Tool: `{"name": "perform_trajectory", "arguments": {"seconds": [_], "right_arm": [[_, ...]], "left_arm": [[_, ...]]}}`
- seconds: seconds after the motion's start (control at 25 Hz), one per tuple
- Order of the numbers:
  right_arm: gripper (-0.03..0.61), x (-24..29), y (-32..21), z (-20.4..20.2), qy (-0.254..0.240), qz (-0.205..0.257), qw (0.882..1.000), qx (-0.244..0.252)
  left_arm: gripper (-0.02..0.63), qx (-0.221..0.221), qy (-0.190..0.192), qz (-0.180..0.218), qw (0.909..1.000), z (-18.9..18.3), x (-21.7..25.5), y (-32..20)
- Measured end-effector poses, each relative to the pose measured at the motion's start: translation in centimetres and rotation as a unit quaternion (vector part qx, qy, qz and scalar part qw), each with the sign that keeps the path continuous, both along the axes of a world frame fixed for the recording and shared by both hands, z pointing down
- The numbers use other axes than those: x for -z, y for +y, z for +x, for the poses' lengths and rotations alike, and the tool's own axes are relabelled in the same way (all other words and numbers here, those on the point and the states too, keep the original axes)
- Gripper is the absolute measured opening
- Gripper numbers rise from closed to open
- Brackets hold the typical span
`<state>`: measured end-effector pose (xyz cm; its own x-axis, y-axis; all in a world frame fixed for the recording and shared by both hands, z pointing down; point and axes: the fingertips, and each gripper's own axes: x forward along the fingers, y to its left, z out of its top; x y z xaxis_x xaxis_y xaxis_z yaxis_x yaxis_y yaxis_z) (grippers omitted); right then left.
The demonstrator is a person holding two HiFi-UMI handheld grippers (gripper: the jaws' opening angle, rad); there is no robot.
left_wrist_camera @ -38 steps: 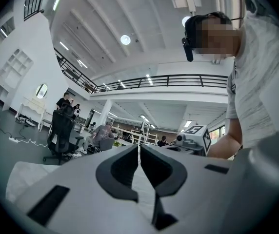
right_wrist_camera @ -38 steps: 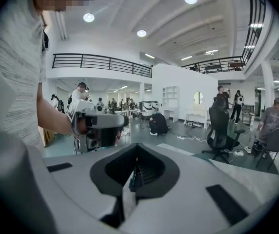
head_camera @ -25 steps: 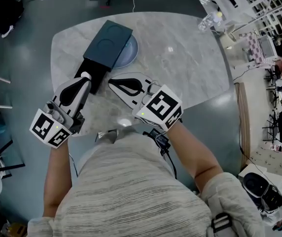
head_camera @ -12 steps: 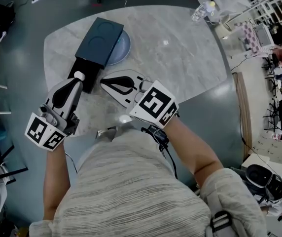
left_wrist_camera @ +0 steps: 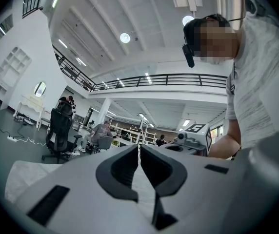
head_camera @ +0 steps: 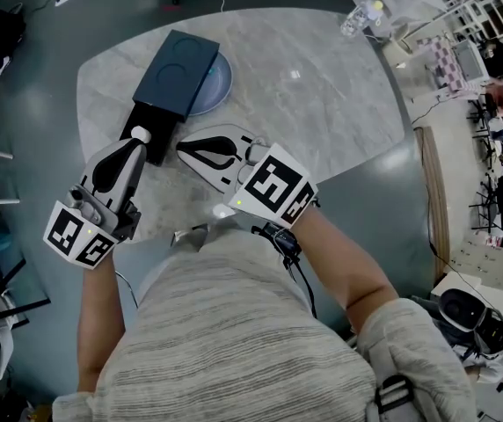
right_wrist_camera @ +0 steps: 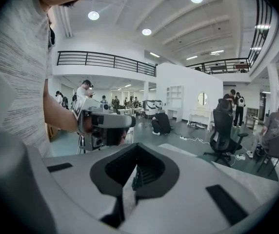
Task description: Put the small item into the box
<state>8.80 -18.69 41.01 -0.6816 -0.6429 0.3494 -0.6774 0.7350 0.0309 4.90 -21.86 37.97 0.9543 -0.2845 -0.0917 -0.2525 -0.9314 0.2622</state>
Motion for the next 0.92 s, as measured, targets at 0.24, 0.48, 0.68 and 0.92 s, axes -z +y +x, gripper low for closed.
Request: {"name": "perform_trajectory", "arguments": {"seconds": [0.24,0.48,0.68,0.92], "right_arm": [[0.018,0.15,-0.11,-0.25,0.003,0.001,1.000,0.003],[0.018,-0.02,-0.32,-0.13,0.003,0.000,1.000,0.005],[0.018,-0.28,-0.22,-0.27,0.004,-0.002,1.000,0.008],[0.018,-0.46,-0.33,-0.20,0.005,-0.007,1.000,0.011]], "left_arm": [[0.031,0.000,0.000,0.000,1.0000,-0.13,0.09,-0.12],[0.031,-0.001,0.000,-0.001,1.0000,0.06,-0.09,-0.38],[0.031,-0.001,-0.001,-0.002,1.0000,0.06,-0.27,-0.39],[0.031,-0.001,-0.003,-0.004,1.0000,0.22,-0.48,-0.53]]}}
